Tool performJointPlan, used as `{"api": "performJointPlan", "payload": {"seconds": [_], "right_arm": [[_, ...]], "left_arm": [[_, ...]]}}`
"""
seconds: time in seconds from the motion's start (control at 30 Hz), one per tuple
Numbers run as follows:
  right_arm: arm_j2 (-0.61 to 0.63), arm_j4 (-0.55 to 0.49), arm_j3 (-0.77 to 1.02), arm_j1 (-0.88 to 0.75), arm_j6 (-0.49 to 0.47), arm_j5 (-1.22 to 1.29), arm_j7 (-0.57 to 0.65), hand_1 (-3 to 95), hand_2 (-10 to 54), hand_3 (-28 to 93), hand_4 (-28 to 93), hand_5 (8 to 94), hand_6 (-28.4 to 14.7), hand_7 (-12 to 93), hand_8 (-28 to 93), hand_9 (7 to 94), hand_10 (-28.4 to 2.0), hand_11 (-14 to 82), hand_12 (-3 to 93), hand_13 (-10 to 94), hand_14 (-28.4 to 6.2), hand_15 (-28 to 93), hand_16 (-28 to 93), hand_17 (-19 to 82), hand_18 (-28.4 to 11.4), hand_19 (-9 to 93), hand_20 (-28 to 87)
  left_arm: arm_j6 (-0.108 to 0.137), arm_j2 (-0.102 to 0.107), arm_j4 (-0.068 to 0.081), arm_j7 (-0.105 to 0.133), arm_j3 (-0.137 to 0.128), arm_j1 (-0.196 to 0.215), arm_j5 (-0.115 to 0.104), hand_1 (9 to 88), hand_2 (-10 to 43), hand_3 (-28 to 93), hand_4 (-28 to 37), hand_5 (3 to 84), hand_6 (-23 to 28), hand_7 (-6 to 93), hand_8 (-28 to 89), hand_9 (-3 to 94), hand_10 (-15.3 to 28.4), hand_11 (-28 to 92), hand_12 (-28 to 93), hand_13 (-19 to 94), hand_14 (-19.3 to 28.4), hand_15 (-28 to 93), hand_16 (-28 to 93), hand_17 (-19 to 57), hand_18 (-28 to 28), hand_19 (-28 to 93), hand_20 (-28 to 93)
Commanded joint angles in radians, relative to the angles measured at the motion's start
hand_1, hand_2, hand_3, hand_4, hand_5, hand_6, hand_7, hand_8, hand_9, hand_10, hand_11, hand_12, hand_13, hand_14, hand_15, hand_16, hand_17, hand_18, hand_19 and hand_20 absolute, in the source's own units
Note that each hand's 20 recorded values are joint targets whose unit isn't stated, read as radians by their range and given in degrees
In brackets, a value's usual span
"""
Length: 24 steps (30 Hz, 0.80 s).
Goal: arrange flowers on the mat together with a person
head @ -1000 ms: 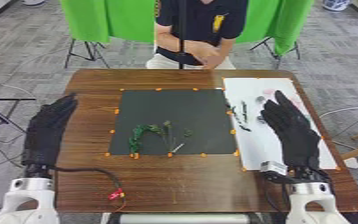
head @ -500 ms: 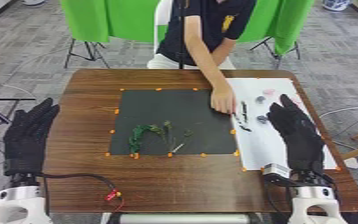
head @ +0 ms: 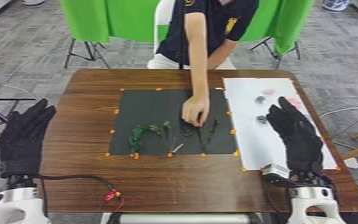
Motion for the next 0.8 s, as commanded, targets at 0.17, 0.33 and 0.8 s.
{"api": "performJointPlan", "payload": {"seconds": [0.17,0.33,0.8], "right_arm": [[-0.003,0.003,-0.011,-0.003,0.01,-0.01,-0.006,6.2,2.7,83,-17,39.9,-1.6,10,-9,40.6,-15.0,4.1,10.3,28,-11.1,8,11,16,-11.7,4,24],[-0.003,0.003,-0.008,-0.003,0.007,-0.013,-0.007,6.6,2.4,82,-17,40.3,-1.6,10,-9,40.6,-15.0,4.1,10.4,28,-10.9,8,10,16,-12.1,4,24],[0.13,-0.058,-0.053,0.061,0.313,-0.369,0.178,25.3,-9.2,75,-18,46.2,-4.3,14,-10,49.6,-15.8,8.8,14.5,49,-14.1,15,15,34,-14.5,26,35]], "left_arm": [[-0.007,-0.006,0.009,-0.012,0.0,0.002,0.0,17.0,14.7,65,-28.3,49.7,6.3,7.0,-5,45.6,14.9,13,11,31,14.4,8,0,7.5,8.5,4,15],[-0.015,-0.006,0.01,-0.009,-0.003,0.001,0.002,16.9,14.1,65,-28.3,49.6,6.4,6.9,-5,45.6,14.9,13,11,31,14.5,8,0,7.3,8.6,4,15],[-0.027,-0.01,0.01,-0.039,-0.005,-0.002,0.066,18.4,12.7,66,-28.3,49.4,6.5,6.6,-5,45.3,15.0,13,12,31,14.7,8,0,7.2,8.6,4,14]]}}
